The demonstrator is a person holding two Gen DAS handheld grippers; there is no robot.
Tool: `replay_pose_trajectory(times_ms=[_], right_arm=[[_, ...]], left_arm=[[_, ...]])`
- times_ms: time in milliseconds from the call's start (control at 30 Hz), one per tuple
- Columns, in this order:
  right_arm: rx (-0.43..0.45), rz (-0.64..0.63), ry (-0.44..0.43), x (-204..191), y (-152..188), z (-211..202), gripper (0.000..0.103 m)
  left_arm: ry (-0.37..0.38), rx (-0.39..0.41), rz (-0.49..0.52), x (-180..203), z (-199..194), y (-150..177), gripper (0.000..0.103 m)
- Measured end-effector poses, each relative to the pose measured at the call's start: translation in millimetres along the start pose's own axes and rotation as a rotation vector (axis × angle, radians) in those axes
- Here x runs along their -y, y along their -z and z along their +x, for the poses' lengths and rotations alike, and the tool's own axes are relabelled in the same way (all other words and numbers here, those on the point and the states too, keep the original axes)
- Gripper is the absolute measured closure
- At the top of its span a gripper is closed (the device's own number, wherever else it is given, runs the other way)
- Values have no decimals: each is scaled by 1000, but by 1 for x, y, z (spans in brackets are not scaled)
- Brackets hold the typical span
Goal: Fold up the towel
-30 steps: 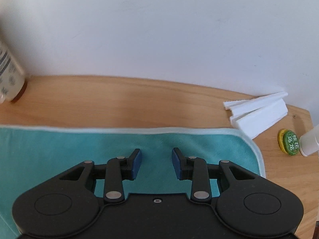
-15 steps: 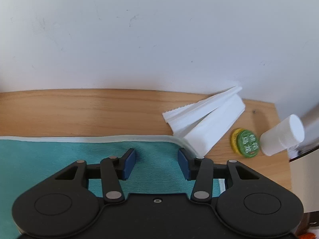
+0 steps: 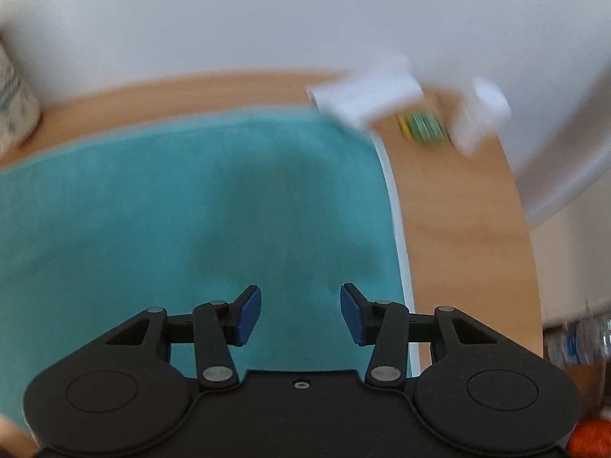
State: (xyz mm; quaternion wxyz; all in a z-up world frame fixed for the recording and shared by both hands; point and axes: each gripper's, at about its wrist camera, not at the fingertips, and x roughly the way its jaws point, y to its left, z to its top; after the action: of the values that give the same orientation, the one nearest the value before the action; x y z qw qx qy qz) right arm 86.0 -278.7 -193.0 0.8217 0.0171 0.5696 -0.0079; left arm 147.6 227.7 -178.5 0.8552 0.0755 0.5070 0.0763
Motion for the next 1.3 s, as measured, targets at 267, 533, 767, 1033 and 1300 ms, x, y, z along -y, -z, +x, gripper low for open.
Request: replay_pose_trajectory(times_ms=[267, 533, 767, 1033, 1300], right_arm=[[-46, 123, 38, 19, 54, 10, 52], [-38, 189, 41, 22, 87, 3, 52], [-32, 224, 56, 23, 100, -3, 52], [35, 207, 66, 27, 92, -30, 53], [-14, 154, 62, 41, 86, -17, 53]], left_arm=[[-1, 14, 83, 11, 31, -25, 42], [-13, 11, 116, 4, 40, -33, 32], [-22, 19, 152, 5, 46, -41, 32], [5, 25, 142, 1, 16, -32, 32], [157, -70, 174, 20, -37, 50, 31]])
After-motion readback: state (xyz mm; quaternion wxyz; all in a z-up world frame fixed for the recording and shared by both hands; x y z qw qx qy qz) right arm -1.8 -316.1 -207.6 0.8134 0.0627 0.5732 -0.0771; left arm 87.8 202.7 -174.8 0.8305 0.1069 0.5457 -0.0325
